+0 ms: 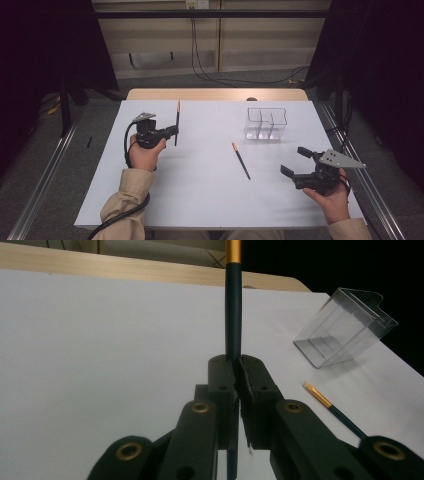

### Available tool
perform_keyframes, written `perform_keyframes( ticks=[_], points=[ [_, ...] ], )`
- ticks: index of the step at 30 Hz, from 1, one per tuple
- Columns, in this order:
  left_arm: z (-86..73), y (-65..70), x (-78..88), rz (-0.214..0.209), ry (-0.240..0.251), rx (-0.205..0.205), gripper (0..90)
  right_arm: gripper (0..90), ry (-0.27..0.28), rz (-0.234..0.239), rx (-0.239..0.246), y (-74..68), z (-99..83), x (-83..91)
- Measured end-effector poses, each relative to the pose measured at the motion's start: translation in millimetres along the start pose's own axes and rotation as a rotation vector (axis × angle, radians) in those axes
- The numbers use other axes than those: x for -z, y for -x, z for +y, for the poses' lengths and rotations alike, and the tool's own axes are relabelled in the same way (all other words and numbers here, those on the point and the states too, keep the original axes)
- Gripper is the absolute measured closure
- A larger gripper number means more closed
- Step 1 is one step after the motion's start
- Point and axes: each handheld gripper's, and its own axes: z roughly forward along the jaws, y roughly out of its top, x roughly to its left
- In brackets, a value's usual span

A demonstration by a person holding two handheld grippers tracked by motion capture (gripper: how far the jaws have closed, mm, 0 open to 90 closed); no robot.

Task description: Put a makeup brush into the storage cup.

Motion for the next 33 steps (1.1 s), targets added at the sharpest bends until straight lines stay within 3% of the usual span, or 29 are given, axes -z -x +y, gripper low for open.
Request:
perform_keyframes(
  ticks=[17,33],
  points=[
    [-5.8,33.3,-6.6,-0.141,-0.017,-0.073,84.5,4.2,-0.003,0.007,0.003,-0.5,-0.2,-0.9],
    [-14.1,58.8,-10.3,-0.236,-0.026,-0.128,84.6,4.2,-0.002,0.013,0.005,-1.5,0.3,-2.3]
  ],
)
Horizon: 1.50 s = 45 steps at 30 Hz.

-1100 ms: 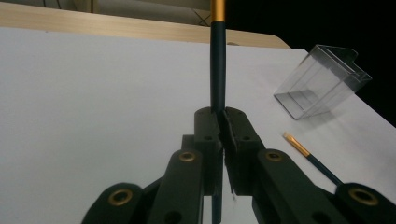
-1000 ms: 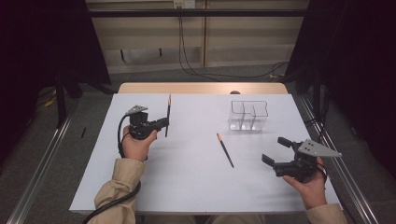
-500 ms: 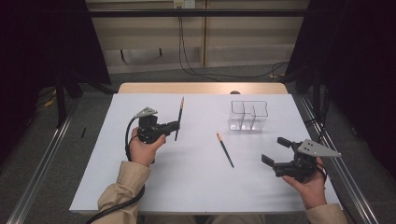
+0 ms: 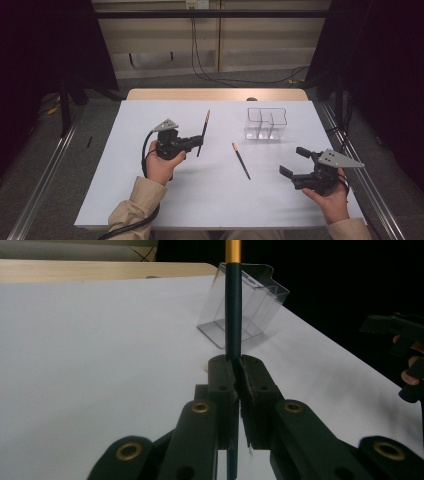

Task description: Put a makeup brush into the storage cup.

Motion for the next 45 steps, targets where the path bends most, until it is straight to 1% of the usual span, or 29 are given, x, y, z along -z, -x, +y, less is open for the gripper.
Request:
perform_keyframes(
  ticks=[2,7,11,18,22,26,33,35,36,41,43,45],
  points=[
    [-0.9,4.6,-2.3,-0.018,-0.002,0.003,84.5,4.2,0.0,0.001,0.001,-0.4,0.1,-0.6],
    [-3.0,9.1,-6.4,-0.035,-0.007,0.0,84.5,4.2,-0.004,0.004,0.004,-2.2,0.4,-1.8],
    [-5.1,17.6,-12.2,-0.061,-0.017,-0.02,84.5,4.1,-0.003,0.011,0.005,-4.3,2.4,-4.1],
    [-7.2,24.5,-17.0,-0.089,-0.026,-0.036,84.6,4.1,0.007,0.016,-0.003,-6.0,5.7,-7.4],
    [-9.4,25.0,-19.9,-0.095,-0.038,-0.043,84.5,4.1,0.006,0.032,-0.004,-7.9,9.0,-11.6],
    [-10.0,26.7,-21.2,-0.099,-0.035,-0.045,84.5,4.1,0.009,0.042,-0.007,-9.2,11.6,-14.8],
    [-9.6,29.4,-21.6,-0.107,-0.036,-0.053,84.5,4.0,0.006,0.063,-0.011,-14.8,19.7,-25.4],
    [-10.0,28.7,-22.0,-0.107,-0.034,-0.053,84.5,4.0,0.006,0.08,-0.017,-18.0,23.1,-31.8],
    [-10.2,28.4,-22.1,-0.106,-0.032,-0.051,84.5,4.0,0.006,0.08,-0.017,-18.0,23.1,-31.8],
    [-10.3,28.9,-21.7,-0.107,-0.03,-0.056,84.6,4.0,0.001,0.095,-0.016,-25.4,29.9,-44.7],
    [-10.0,29.6,-21.7,-0.113,-0.027,-0.057,84.5,4.3,0.001,0.103,-0.022,-29.0,33.5,-52.8],
    [-10.1,29.6,-21.7,-0.113,-0.026,-0.056,84.5,4.3,-0.002,0.108,-0.029,-30.0,34.5,-55.4]
  ],
)
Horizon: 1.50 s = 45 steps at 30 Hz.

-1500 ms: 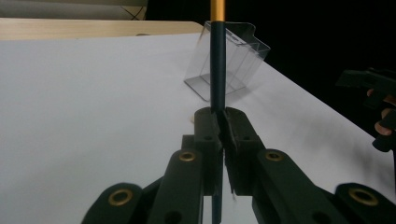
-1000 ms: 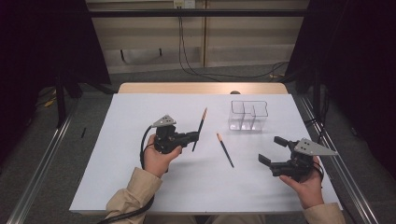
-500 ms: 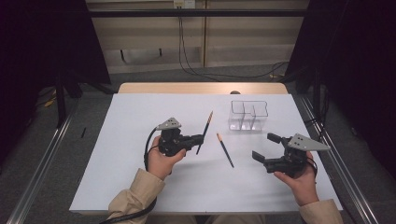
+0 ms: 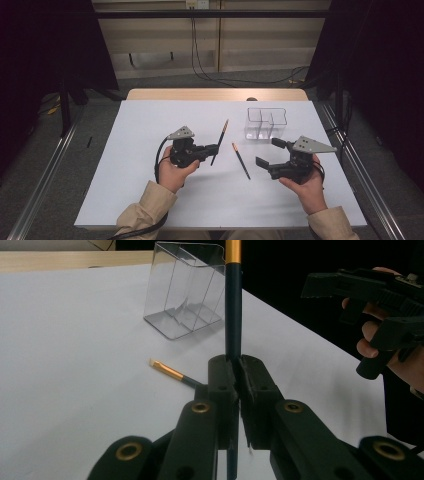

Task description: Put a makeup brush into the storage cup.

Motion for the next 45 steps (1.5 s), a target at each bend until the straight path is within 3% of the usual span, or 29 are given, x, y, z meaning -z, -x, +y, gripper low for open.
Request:
perform_keyframes(
  ticks=[14,18,25,26,28,34,45],
  points=[
    [-2.8,1.7,-2.6,-0.013,0.0,-0.011,84.5,10.5,0.002,0.058,-0.032,-8.0,12.4,-29.1],
    [-2.7,3.7,-3.1,-0.02,0.004,-0.015,84.5,17.3,0.019,0.091,-0.049,-10.0,16.7,-37.2],
    [-4.6,7.0,-5.6,-0.035,0.006,-0.025,84.5,25.3,0.002,0.137,-0.048,-15.6,18.5,-47.4],
    [-5.0,7.8,-6.4,-0.035,0.005,-0.025,84.5,29.6,0.001,0.144,-0.052,-17.5,19.0,-49.7],
    [-5.4,9.1,-8.1,-0.045,0.008,-0.023,84.5,31.0,0.002,0.146,-0.055,-18.1,19.3,-50.9],
    [-4.6,12.7,-9.2,-0.054,0.008,-0.034,84.5,42.7,-0.008,0.157,-0.132,-17.6,19.3,-59.4],
    [-2.9,17.1,-8.4,-0.061,0.027,-0.054,84.5,62.3,0.022,0.163,-0.173,-18.5,22.4,-67.1]
  ],
)
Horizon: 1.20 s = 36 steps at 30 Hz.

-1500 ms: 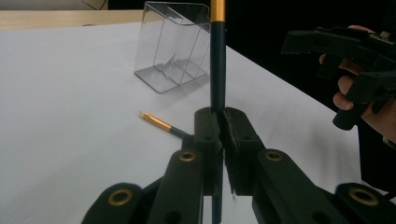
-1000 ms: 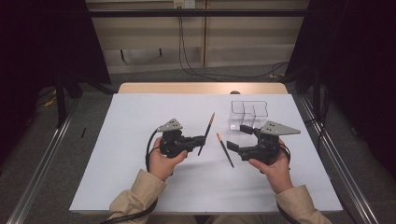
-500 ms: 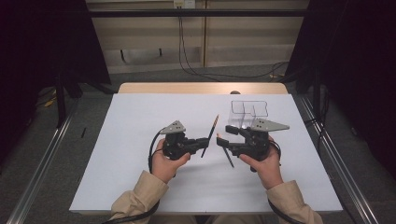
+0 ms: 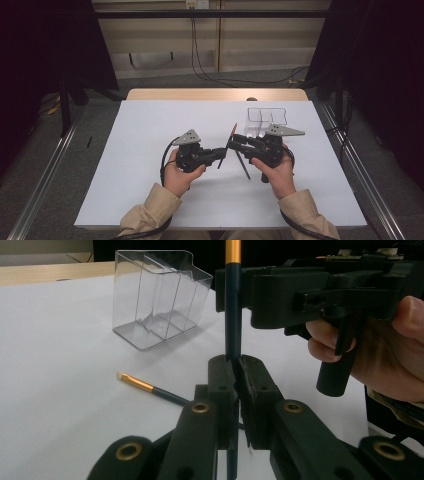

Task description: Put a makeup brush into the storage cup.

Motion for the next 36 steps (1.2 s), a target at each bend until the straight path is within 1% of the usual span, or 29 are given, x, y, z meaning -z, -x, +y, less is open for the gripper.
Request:
perform_keyframes(
  ticks=[4,7,8,9,10,12,14,16,17,18,20,22,23,24,25,26,28,30,31,32,33,34,35,36],
  points=[
    [0.5,1.0,0.1,0.0,0.007,-0.009,84.5,65.6,-0.001,0.01,-0.005,-1.2,2.0,-3.1],
    [0.4,1.1,0.2,-0.001,0.009,-0.01,84.5,67.1,-0.006,0.006,-0.006,-2.3,2.4,-4.4],
    [0.3,1.0,0.2,0.001,0.01,-0.011,84.6,69.3,-0.007,0.009,-0.003,-3.0,2.6,-5.6],
    [0.3,0.9,0.1,-0.001,0.01,-0.011,84.6,69.3,-0.007,0.009,-0.003,-3.0,2.6,-5.6],
    [0.2,0.9,0.1,-0.001,0.01,-0.012,84.5,71.9,-0.007,0.009,-0.003,-3.4,2.6,-6.5],
    [-0.1,1.5,-0.2,-0.011,0.023,-0.023,84.5,74.6,-0.005,0.011,0.001,-3.2,2.6,-7.0],
    [-0.1,1.7,-0.3,-0.011,0.024,-0.027,84.5,76.1,-0.003,0.012,0.0,-2.8,2.4,-6.9],
    [-0.4,1.9,-0.9,-0.011,0.023,-0.037,84.5,78.2,0.001,0.027,-0.014,-1.9,2.3,-6.4],
    [-0.7,2.2,-1.5,-0.014,0.023,-0.039,84.5,80.0,0.001,0.033,-0.013,-2.1,2.4,-6.5],
    [-0.8,2.7,-1.5,-0.016,0.015,-0.04,90.0,83.4,0.002,0.028,-0.001,-3.6,2.6,-6.5],
    [-0.8,3.5,-2.3,-0.023,0.012,-0.037,90.0,83.5,-0.002,0.039,0.004,-3.8,3.4,-7.1],
    [-0.5,3.2,-2.5,-0.026,0.016,-0.037,90.0,83.5,-0.006,0.037,0.01,-4.2,3.7,-7.2],
    [-0.4,2.8,-2.3,-0.027,0.014,-0.034,88.9,83.5,-0.009,0.032,0.019,-4.7,4.0,-7.2],
    [-0.4,2.5,-2.2,-0.026,0.019,-0.031,85.2,83.5,-0.006,0.036,0.021,-4.7,4.5,-6.9],
    [-0.3,2.1,-1.9,-0.027,0.02,-0.026,85.2,83.5,-0.006,0.036,0.021,-4.7,4.5,-6.9],
    [-0.2,1.7,-1.5,-0.027,0.026,-0.022,81.4,83.5,-0.001,0.028,0.029,-4.5,5.1,-5.8],
    [0.3,1.3,-1.1,-0.028,0.028,-0.024,79.9,83.6,0.004,0.029,0.031,-4.1,5.4,-5.3],
    [1.1,0.7,-0.6,-0.022,0.038,-0.027,71.7,83.5,0.008,0.023,0.038,-3.2,5.8,-3.7],
    [1.3,0.1,-0.3,-0.021,0.042,-0.028,71.7,83.5,0.008,0.023,0.038,-3.2,5.8,-3.7],
    [1.6,-0.3,-0.1,-0.022,0.044,-0.026,67.0,83.6,0.016,0.024,0.035,-2.2,5.7,-2.8],
    [1.6,-0.9,-0.2,-0.024,0.046,-0.026,67.0,83.6,0.016,0.024,0.035,-2.2,5.7,-2.8],
    [1.3,-1.4,-0.4,-0.025,0.056,-0.027,61.5,83.6,0.025,0.022,0.031,-1.1,5.8,-2.1],
    [1.3,-1.4,-0.4,-0.025,0.056,-0.027,59.1,83.5,0.025,0.024,0.031,-0.8,5.9,-1.9],
    [1.1,-1.8,-0.7,-0.024,0.059,-0.032,59.1,83.5,0.025,0.024,0.031,-0.8,5.9,-1.9]
  ],
)
